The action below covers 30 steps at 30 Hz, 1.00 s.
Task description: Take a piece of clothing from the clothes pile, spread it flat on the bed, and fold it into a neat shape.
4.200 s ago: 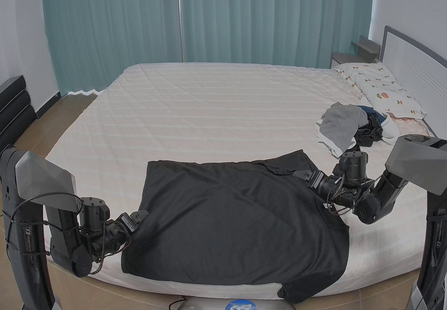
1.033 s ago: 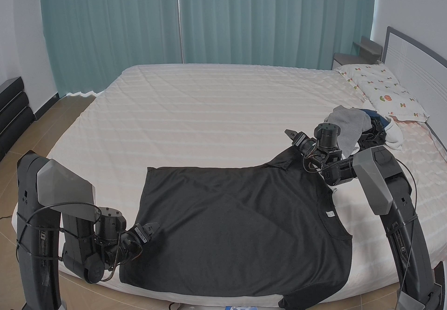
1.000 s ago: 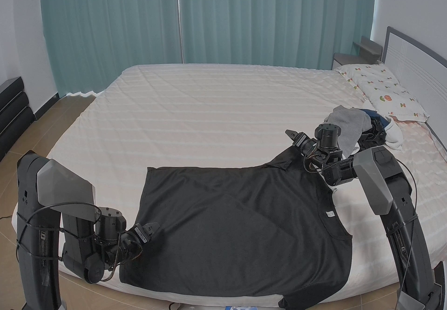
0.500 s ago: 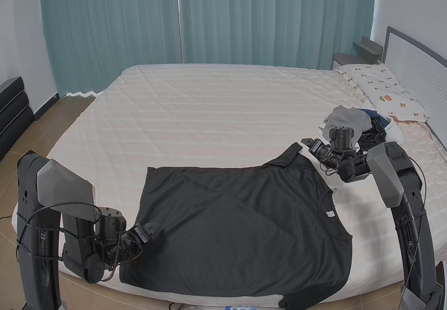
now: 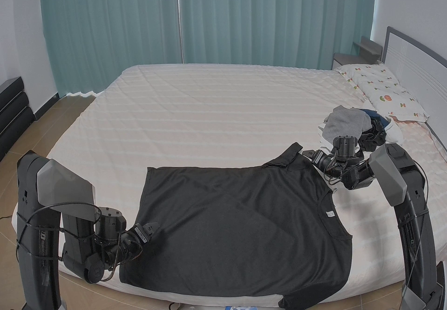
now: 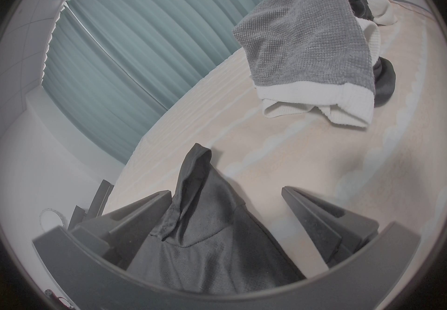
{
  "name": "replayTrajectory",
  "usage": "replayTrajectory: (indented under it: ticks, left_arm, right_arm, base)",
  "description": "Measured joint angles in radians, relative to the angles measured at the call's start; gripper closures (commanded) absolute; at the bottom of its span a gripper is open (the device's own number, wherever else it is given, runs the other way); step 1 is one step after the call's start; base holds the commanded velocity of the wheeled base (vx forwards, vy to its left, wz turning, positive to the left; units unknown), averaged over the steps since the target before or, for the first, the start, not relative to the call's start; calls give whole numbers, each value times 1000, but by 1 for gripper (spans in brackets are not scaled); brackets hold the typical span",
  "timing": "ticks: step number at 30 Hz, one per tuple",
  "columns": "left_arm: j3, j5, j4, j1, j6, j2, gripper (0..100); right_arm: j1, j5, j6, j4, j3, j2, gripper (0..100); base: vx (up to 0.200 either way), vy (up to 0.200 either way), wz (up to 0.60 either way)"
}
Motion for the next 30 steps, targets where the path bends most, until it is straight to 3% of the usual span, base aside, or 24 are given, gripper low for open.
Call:
replayTrajectory:
  ticks: [17,30]
  left_arm:
    - [-4,0,0,34,-17,-40,0]
    - [-64,8,10,105,-29,-129,0]
  right_arm:
    - [2,-11,8,-2,9,1,100]
    - [-11,-73,1,-151,215,-81,100]
  base:
    - [0,0,0]
    - [0,0,0]
